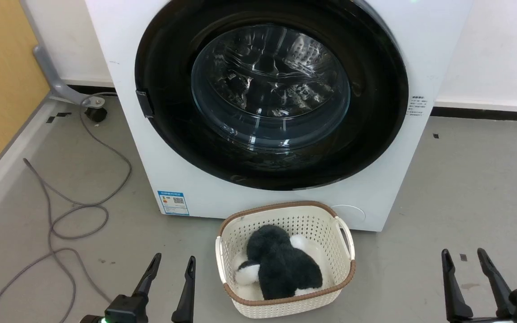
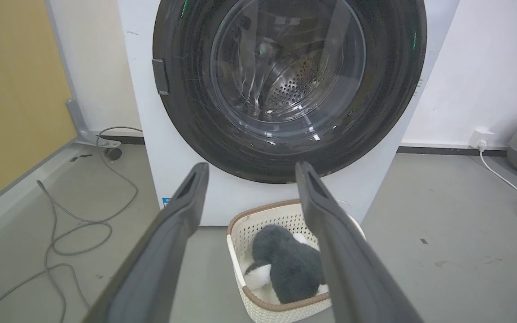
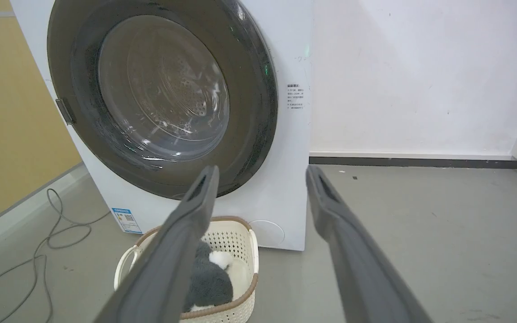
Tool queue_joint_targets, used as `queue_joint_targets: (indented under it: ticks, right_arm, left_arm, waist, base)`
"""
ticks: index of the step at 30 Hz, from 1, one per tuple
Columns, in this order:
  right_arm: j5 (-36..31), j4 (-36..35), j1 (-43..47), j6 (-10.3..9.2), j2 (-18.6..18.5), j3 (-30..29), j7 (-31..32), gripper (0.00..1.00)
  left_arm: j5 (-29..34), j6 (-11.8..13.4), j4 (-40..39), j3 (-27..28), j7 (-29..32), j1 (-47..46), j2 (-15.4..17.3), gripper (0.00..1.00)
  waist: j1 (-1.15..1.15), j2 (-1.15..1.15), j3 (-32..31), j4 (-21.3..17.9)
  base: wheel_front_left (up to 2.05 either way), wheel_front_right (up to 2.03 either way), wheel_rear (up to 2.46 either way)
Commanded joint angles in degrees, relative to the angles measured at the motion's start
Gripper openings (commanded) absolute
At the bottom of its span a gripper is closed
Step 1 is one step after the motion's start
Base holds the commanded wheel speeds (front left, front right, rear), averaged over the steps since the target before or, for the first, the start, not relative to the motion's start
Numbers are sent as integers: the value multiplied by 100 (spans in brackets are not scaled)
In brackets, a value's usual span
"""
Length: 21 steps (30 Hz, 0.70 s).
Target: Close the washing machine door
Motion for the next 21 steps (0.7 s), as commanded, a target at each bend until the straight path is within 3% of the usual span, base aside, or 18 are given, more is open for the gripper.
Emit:
queue_joint_targets:
  ticks: [1, 12, 13, 21]
  right_arm:
    - [-45, -27, 84, -4, 39, 10, 8, 100]
    - [-69, 71, 158, -4, 87, 66, -40, 100]
    - [-40, 58, 58, 0, 55, 61, -4, 0]
    - [-69, 50, 21, 0, 57, 79, 45, 0]
  left_arm:
    - [33, 2, 19, 5, -25, 66, 17, 100]
    - [108, 24, 83, -3, -25, 64, 12, 100]
    - [72, 4, 78, -11, 5, -1, -4, 0]
    - [95, 17, 45, 11, 64, -19, -18, 0]
  waist:
    - [1, 0, -3, 11]
    - [1, 0, -49, 98]
    - [1, 0, -49, 99]
    - [1, 0, -39, 80]
  base:
    - [0, 0, 0]
    - [0, 0, 0]
    - [0, 0, 0]
    - [0, 0, 0]
